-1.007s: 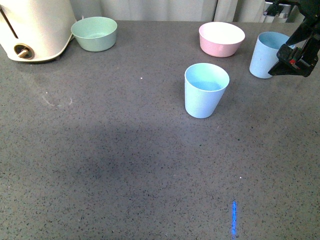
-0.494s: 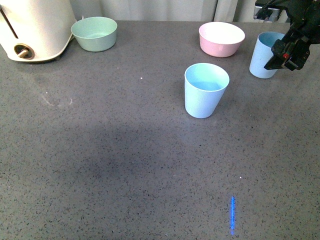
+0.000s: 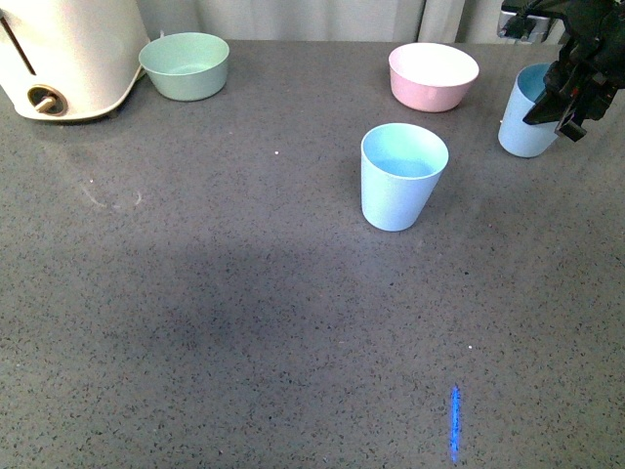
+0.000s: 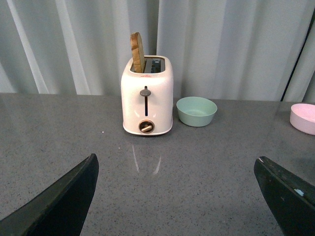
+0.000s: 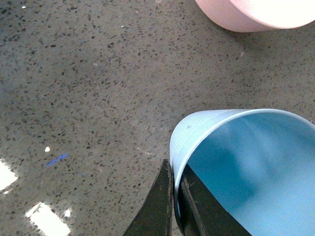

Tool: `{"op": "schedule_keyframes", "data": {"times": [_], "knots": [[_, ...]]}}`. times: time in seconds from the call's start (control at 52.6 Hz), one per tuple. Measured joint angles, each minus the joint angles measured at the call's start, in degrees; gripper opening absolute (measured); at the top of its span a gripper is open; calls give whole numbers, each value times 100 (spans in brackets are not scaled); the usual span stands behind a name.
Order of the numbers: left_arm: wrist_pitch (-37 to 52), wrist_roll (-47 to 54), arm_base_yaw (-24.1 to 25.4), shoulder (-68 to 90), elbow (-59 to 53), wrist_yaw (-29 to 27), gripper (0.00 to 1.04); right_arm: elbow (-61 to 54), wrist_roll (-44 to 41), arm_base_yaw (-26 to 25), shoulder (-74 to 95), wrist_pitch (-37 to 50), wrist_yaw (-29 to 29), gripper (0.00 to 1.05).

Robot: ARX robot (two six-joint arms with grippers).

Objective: Stack blue cups with both arms

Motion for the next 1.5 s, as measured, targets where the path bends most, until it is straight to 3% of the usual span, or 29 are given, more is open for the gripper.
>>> {"op": "schedule_keyframes", "data": {"times": [0.342, 0.627, 0.836, 1.502], "knots": [[0, 0, 0, 0, 0, 0, 96, -446, -177, 70, -1145, -415, -601, 2], [0, 0, 0, 0, 0, 0, 96, -472, -24, 1029, -2166, -940, -1235, 2], [0, 0, 0, 0, 0, 0, 96, -890, -35, 1486, -2177, -1064, -1058, 2], [0, 2, 0, 0, 0, 2, 96, -1241, -162, 1698, -1989, -1176, -979, 2]]}}
